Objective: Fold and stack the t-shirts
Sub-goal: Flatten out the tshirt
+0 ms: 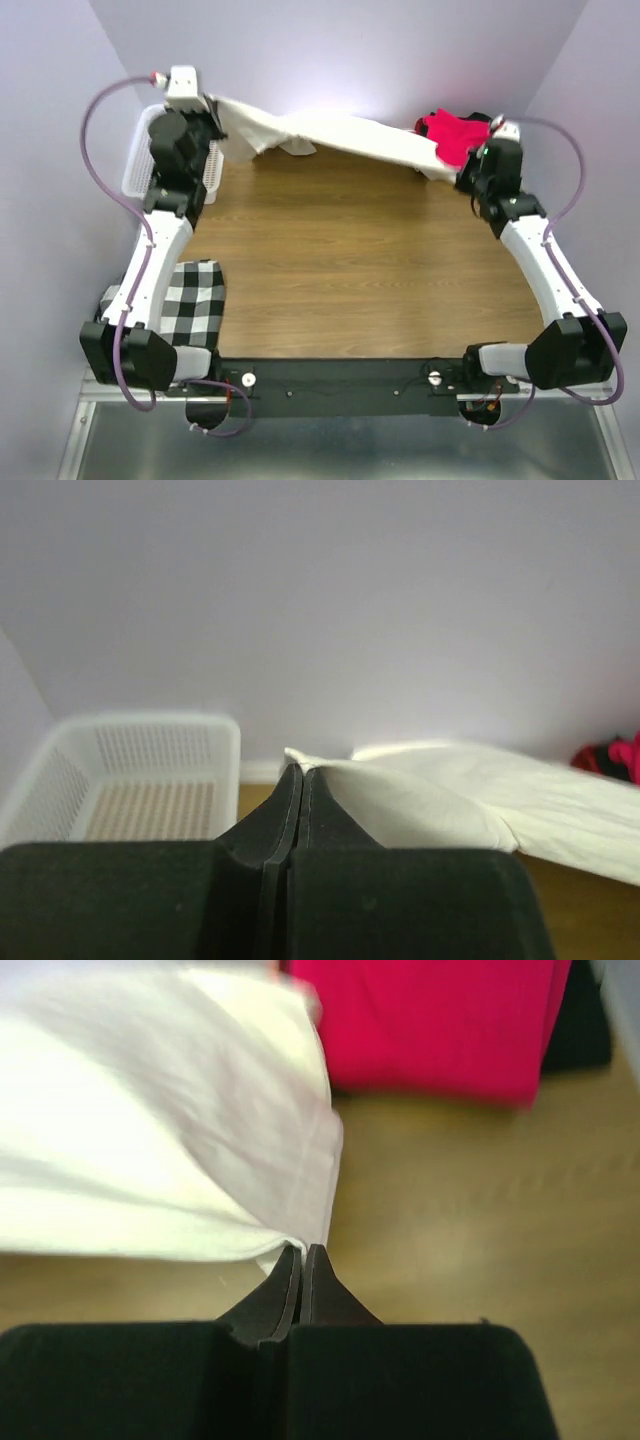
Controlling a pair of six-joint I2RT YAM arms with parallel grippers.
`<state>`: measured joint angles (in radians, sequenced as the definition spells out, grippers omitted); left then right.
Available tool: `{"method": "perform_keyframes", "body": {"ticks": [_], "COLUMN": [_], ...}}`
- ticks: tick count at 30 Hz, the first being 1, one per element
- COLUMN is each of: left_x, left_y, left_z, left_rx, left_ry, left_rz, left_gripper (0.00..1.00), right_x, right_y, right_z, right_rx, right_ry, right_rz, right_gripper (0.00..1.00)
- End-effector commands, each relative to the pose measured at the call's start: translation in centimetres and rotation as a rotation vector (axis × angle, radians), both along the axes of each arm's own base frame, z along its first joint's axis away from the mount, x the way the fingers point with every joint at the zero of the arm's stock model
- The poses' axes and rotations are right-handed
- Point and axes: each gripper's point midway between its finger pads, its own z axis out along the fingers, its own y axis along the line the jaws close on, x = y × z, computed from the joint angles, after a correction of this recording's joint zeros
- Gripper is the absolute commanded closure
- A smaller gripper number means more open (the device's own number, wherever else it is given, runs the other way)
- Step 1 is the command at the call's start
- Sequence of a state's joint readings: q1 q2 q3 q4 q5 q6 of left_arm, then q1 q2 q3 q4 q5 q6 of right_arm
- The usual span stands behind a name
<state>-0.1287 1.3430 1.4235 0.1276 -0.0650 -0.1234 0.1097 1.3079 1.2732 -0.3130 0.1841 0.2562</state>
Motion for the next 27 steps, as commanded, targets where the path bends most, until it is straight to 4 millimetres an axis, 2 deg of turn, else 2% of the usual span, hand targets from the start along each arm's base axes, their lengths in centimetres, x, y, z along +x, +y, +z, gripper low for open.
{"method": "perform_keyframes", "body": {"ticks": [1,2,3,4,5,7,8,10,11,12,13,14,15,16,17,20,22,27], "left_x": [-5.0,-5.9,-6.6,-7.5,-8.4,-9.6,-10.6,-11.9,-13.0,-13.7,-14.4,-15.4,-15.8,-16.3,-16.4,-16.6,-16.5,-16.4], "left_y": [-0.8,-0.6,-0.6,-0.6,-0.7,-1.0,-1.2,-1.6,-1.6,-1.7,-1.8,-1.7,-1.9,-2.0,-1.9,-1.5,-1.5,-1.9], "left_z": [-9.9,-13.9,-15.6,-16.4,-19.2,-21.1,-23.4,-24.9,-26.8,-27.3,-26.9,-27.8,-27.4,-25.5,-24.5,-22.4,-22.4,-24.0], "left_rx": [-0.101,-0.108,-0.134,-0.142,-0.152,-0.189,-0.197,-0.244,-0.255,-0.274,-0.305,-0.320,-0.329,-0.331,-0.365,-0.415,-0.435,-0.431], "left_ry": [0.211,0.307,0.361,0.387,0.472,0.543,0.620,0.677,0.738,0.756,0.744,0.767,0.749,0.686,0.653,0.580,0.579,0.627], "left_rz": [-0.047,-0.034,-0.026,-0.030,-0.029,-0.038,-0.042,-0.042,-0.032,-0.028,-0.029,-0.021,-0.020,-0.029,-0.006,0.007,0.013,0.006], "left_gripper": [1.00,1.00,1.00,1.00,1.00,1.00,1.00,1.00,1.00,1.00,1.00,1.00,1.00,1.00,1.00,1.00,1.00,1.00], "right_x": [-5.8,-7.1,-8.2,-8.8,-9.4,-11.0,-11.5,-13.2,-13.8,-15.0,-15.7,-16.4,-17.2,-17.5,-17.4,-17.2,-17.2,-17.6], "right_y": [-0.9,-1.6,-2.9,-3.3,-3.7,-5.1,-5.4,-6.6,-6.9,-7.5,-7.5,-7.6,-7.7,-7.4,-7.3,-6.6,-6.4,-6.0], "right_z": [-11.0,-12.3,-13.2,-13.7,-14.2,-15.6,-16.2,-17.6,-18.0,-18.7,-19.3,-19.8,-20.3,-20.7,-20.7,-21.1,-21.8,-24.1], "right_rx": [0.128,0.121,0.090,0.086,0.070,0.039,0.029,0.011,0.010,-0.013,0.014,0.014,0.016,0.041,0.058,0.106,0.106,0.086], "right_ry": [0.238,0.261,0.296,0.313,0.337,0.394,0.417,0.475,0.495,0.541,0.551,0.570,0.592,0.594,0.587,0.599,0.631,0.733], "right_rz": [-0.138,-0.177,-0.250,-0.279,-0.303,-0.392,-0.418,-0.523,-0.557,-0.600,-0.645,-0.663,-0.684,-0.694,-0.700,-0.700,-0.695,-0.699], "right_gripper": [0.99,0.99,0.99,0.99,0.99,0.99,0.99,0.99,0.99,0.99,0.99,0.99,0.99,0.99,0.99,0.99,0.99,0.99]}}
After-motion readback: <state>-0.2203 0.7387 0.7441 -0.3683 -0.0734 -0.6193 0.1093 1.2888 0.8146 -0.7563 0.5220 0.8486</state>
